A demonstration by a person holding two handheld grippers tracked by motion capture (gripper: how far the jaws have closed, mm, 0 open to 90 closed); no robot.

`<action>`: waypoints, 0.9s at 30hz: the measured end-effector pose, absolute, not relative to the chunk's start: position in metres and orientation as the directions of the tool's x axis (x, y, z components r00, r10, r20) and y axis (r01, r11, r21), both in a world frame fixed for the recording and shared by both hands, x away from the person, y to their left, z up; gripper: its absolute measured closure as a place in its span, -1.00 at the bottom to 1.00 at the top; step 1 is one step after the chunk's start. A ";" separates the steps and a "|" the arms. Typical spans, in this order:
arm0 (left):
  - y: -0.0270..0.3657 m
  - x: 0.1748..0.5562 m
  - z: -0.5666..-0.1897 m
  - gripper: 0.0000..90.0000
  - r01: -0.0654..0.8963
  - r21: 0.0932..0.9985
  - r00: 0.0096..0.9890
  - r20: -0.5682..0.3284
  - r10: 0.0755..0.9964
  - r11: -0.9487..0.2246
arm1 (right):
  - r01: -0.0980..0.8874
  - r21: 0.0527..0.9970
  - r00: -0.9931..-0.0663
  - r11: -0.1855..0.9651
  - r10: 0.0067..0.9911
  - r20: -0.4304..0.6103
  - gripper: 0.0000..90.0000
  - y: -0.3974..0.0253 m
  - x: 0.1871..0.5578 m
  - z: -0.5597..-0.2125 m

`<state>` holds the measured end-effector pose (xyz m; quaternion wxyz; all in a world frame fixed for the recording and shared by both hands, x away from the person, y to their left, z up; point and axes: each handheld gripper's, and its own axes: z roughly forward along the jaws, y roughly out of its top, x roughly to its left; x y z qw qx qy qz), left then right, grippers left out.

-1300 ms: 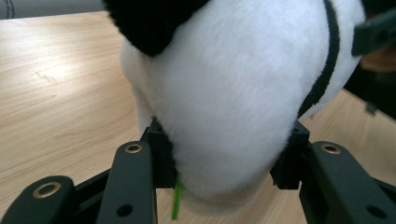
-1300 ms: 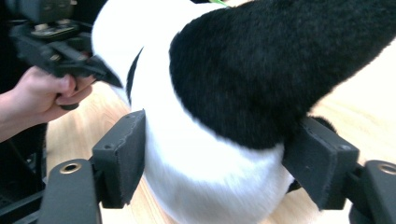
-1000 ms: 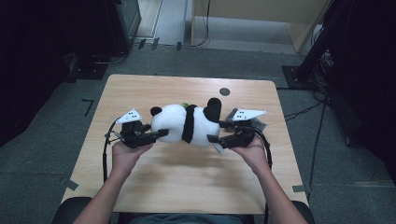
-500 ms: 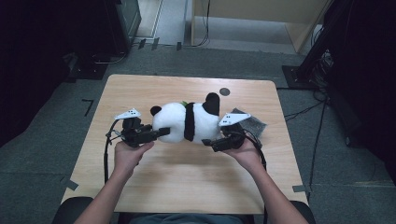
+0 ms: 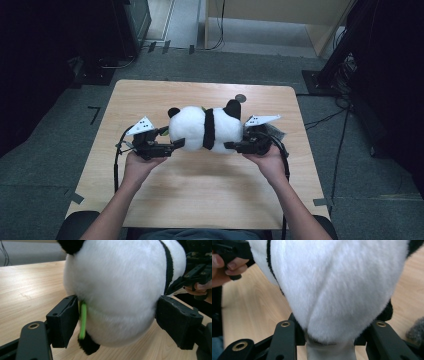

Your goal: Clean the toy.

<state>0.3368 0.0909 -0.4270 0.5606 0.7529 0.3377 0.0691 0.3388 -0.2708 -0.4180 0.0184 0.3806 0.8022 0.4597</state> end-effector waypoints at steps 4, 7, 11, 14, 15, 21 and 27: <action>0.098 0.334 -0.430 -0.54 0.440 0.886 0.757 -0.278 0.592 -0.146 | 0.635 0.732 -0.676 0.245 0.636 0.373 0.31 -0.281 0.339 -0.416; 0.095 0.332 -0.433 -0.53 0.430 0.887 0.763 -0.257 0.593 -0.168 | 0.616 0.753 -0.687 0.230 0.625 0.371 0.30 -0.284 0.337 -0.409; 0.082 0.330 -0.440 -0.55 0.406 0.891 0.792 -0.233 0.565 -0.202 | 0.609 0.759 -0.706 0.230 0.594 0.386 0.26 -0.277 0.335 -0.406; 0.078 0.330 -0.442 -0.56 0.401 0.890 0.791 -0.216 0.572 -0.218 | 0.606 0.756 -0.717 0.248 0.581 0.385 0.23 -0.273 0.335 -0.407; 0.077 0.330 -0.442 -0.52 0.407 0.887 0.787 -0.219 0.576 -0.218 | 0.615 0.744 -0.718 0.262 0.575 0.392 0.21 -0.271 0.335 -0.408; 0.074 0.326 -0.439 -0.10 0.436 0.876 0.764 -0.241 0.598 -0.205 | 0.624 0.734 -0.716 0.266 0.571 0.402 0.08 -0.270 0.337 -0.411; 0.076 0.324 -0.437 0.19 0.461 0.865 0.741 -0.253 0.623 -0.197 | 0.588 0.757 -0.735 0.285 0.579 0.352 -0.27 -0.266 0.336 -0.414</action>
